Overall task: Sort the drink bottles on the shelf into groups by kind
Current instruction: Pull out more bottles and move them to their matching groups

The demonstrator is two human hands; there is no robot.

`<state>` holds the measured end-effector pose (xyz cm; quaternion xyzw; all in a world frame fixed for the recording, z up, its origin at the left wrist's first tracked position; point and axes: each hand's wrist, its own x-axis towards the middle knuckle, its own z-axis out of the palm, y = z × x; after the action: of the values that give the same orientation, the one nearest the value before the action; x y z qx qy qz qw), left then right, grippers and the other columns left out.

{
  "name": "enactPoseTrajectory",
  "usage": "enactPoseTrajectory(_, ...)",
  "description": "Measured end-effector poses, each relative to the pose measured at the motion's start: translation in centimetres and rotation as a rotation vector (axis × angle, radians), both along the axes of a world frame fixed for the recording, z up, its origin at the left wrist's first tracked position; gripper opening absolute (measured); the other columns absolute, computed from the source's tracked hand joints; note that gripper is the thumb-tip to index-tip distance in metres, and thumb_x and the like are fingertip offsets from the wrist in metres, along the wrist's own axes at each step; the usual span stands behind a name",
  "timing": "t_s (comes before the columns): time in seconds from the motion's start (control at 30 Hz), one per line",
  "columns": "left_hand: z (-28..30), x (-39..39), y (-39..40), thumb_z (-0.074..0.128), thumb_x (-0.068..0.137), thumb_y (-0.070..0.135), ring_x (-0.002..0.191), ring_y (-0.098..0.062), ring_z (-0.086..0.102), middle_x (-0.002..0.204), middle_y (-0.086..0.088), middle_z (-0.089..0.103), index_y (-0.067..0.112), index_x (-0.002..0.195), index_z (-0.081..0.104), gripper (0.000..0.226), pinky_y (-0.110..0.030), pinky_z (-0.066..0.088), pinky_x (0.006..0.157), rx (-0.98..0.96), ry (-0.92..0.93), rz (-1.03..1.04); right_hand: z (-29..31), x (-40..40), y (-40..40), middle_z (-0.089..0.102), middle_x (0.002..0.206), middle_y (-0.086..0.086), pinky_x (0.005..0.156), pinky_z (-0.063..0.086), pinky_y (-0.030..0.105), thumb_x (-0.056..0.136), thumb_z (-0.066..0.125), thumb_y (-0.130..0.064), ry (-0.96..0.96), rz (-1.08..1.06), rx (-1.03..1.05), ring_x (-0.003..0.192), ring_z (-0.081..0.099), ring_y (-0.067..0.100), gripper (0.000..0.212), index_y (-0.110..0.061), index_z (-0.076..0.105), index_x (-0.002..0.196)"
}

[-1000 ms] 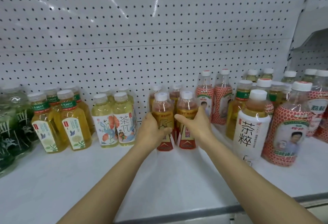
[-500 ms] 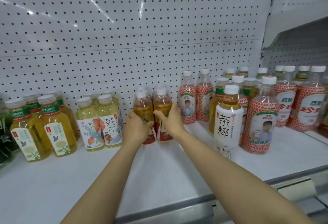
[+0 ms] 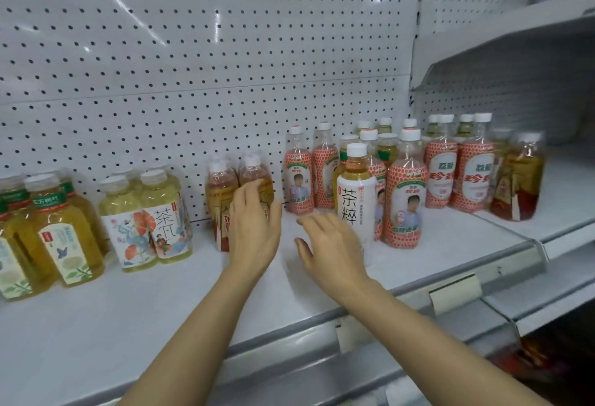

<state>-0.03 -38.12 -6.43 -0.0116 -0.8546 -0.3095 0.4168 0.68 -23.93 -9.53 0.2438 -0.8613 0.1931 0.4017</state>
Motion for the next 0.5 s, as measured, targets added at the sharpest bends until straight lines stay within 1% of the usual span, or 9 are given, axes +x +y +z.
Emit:
enactPoseTrajectory(0.07,0.0,0.0,1.9,0.052,0.1,0.03,0.125,-0.02,0.048,0.138,-0.006,0.051,0.013,0.141,0.046,0.044,-0.025,0.036,0.097,-0.001,-0.042,-0.094,-0.2,0.7,2.0,0.068,0.09,0.005,0.071,0.051,0.035,0.075,0.072,-0.016,0.079,-0.004,-0.015,0.084,0.062,0.026,0.023,-0.011,0.07,0.097)
enactPoseTrajectory(0.13,-0.4,-0.1,3.9,0.051,0.1,0.038,0.123,-0.021,0.053,0.139,-0.005,0.049,0.015,0.142,0.045,0.048,-0.034,0.044,0.101,0.037,-0.113,-0.211,-0.2,1.3,4.3,0.067,0.09,0.004,0.071,0.05,0.036,0.08,0.063,-0.015,0.151,-0.027,-0.051,0.085,0.06,0.026,0.019,-0.011,0.068,0.098)
enactPoseTrajectory(0.2,-1.0,-0.3,6.0,0.055,0.094,0.052,0.128,-0.021,0.052,0.146,-0.005,0.046,0.016,0.147,0.039,0.067,-0.045,0.046,0.104,0.083,-0.226,-0.319,-0.1,1.6,6.6,0.065,0.093,0.004,0.074,0.049,0.033,0.084,0.059,-0.016,0.192,-0.066,-0.123,0.087,0.058,0.024,0.02,-0.011,0.067,0.101)
enactPoseTrajectory(0.27,-1.2,-0.3,8.0,0.062,0.079,0.067,0.131,-0.021,0.05,0.149,-0.002,0.046,0.019,0.149,0.034,0.088,-0.047,0.047,0.105,0.133,-0.313,-0.347,0.0,1.2,8.9,0.063,0.099,0.005,0.077,0.046,0.032,0.086,0.056,-0.02,0.199,-0.128,-0.208,0.091,0.054,0.023,0.023,-0.01,0.064,0.105)
enactPoseTrajectory(0.3,-1.2,-0.4,8.8,0.065,0.073,0.069,0.129,-0.02,0.051,0.148,-0.001,0.047,0.02,0.148,0.034,0.094,-0.048,0.048,0.104,0.159,-0.329,-0.343,0.0,0.7,10.0,0.061,0.104,0.006,0.078,0.046,0.033,0.086,0.058,-0.021,0.175,-0.164,-0.251,0.095,0.052,0.023,0.026,-0.01,0.062,0.109)
enactPoseTrajectory(0.33,-1.2,-0.5,9.7,0.067,0.068,0.068,0.128,-0.02,0.052,0.145,-0.001,0.049,0.02,0.146,0.034,0.097,-0.048,0.048,0.103,0.184,-0.329,-0.338,0.0,0.1,11.3,0.059,0.109,0.007,0.08,0.048,0.035,0.085,0.061,-0.021,0.132,-0.198,-0.289,0.098,0.051,0.024,0.031,-0.009,0.059,0.113)
enactPoseTrajectory(0.4,-1.5,-0.9,10.7,0.073,0.066,0.06,0.124,-0.02,0.054,0.14,-0.001,0.053,0.019,0.144,0.035,0.096,-0.047,0.05,0.1,0.212,-0.336,-0.332,-0.2,-1.1,13.1,0.055,0.115,0.01,0.085,0.049,0.04,0.084,0.068,-0.02,0.049,-0.256,-0.347,0.105,0.049,0.026,0.04,-0.008,0.054,0.12)
enactPoseTrajectory(0.5,-1.8,-1.6,12.0,0.078,0.068,0.054,0.112,-0.02,0.059,0.127,0.0,0.058,0.02,0.135,0.038,0.085,-0.042,0.054,0.088,0.225,-0.344,-0.269,-0.7,-2.7,15.4,0.05,0.124,0.012,0.095,0.044,0.039,0.084,0.071,-0.024,-0.02,-0.273,-0.413,0.115,0.045,0.026,0.054,-0.007,0.048,0.129)
